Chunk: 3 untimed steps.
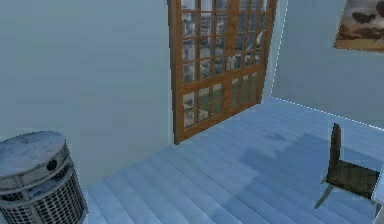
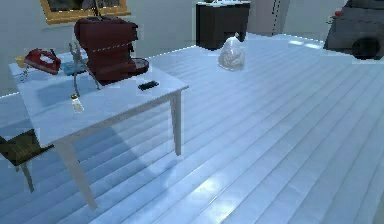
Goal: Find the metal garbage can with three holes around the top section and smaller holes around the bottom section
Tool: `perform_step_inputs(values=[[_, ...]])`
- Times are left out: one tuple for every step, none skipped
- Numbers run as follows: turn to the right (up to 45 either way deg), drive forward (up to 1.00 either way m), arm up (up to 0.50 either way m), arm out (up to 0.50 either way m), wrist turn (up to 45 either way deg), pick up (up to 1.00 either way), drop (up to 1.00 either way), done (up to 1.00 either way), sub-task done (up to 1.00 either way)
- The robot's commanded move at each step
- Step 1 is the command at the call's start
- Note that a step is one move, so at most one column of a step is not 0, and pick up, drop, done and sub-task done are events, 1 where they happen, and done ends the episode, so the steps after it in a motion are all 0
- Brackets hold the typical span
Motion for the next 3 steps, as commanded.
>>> perform_step_inputs(values=[[-39.0,0.0,0.0,0.0,0.0,0.0,0.0,0.0,0.0],[-45.0,0.0,0.0,0.0,0.0,0.0,0.0,0.0,0.0],[-9.0,0.0,0.0,0.0,0.0,0.0,0.0,0.0,0.0]])
